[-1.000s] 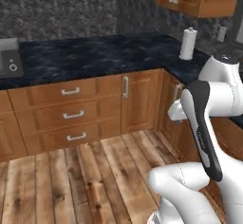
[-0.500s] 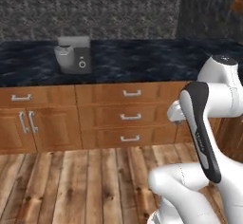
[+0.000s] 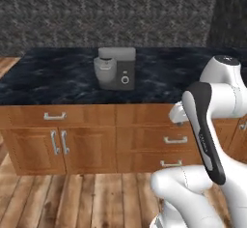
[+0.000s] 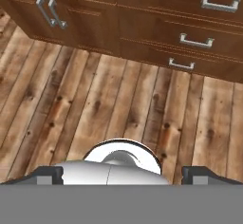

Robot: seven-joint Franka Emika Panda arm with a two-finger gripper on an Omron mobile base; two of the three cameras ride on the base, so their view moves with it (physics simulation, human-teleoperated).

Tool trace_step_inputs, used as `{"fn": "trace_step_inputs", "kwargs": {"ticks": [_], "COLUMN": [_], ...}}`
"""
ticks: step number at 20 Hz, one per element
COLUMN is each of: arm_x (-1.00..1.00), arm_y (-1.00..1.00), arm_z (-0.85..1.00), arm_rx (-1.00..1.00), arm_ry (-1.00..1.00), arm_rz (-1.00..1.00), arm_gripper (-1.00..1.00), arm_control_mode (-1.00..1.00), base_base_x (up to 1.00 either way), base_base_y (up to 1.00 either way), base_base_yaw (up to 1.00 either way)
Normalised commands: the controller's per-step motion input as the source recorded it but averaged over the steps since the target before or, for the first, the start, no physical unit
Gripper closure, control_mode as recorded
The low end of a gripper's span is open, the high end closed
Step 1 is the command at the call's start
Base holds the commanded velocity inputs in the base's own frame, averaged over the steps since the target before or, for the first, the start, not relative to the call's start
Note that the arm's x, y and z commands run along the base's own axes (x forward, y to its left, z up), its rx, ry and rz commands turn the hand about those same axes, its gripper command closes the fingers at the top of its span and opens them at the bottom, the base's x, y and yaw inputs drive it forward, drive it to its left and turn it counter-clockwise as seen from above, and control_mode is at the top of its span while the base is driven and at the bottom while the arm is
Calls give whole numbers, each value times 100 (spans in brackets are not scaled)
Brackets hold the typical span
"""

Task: Navigate to the stand mixer.

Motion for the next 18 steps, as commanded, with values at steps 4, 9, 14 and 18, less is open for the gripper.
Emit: {"fn": "trace_step_inputs", "kwargs": {"ticks": [4, 9, 14, 18], "arm_x": [0, 0, 0, 0], "arm_y": [0, 0, 0, 0], "arm_z": [0, 0, 0, 0], "arm_rx": [0, 0, 0, 0], "arm_ry": [0, 0, 0, 0], "arm_rz": [0, 0, 0, 0], "arm_gripper": [-100, -100, -100, -100], "arm_control_mode": [100, 100, 100, 100], "base_base_x": [100, 100, 93, 80], "base_base_y": [68, 35, 2, 9], "base_base_yaw": [2, -2, -9, -12]}}
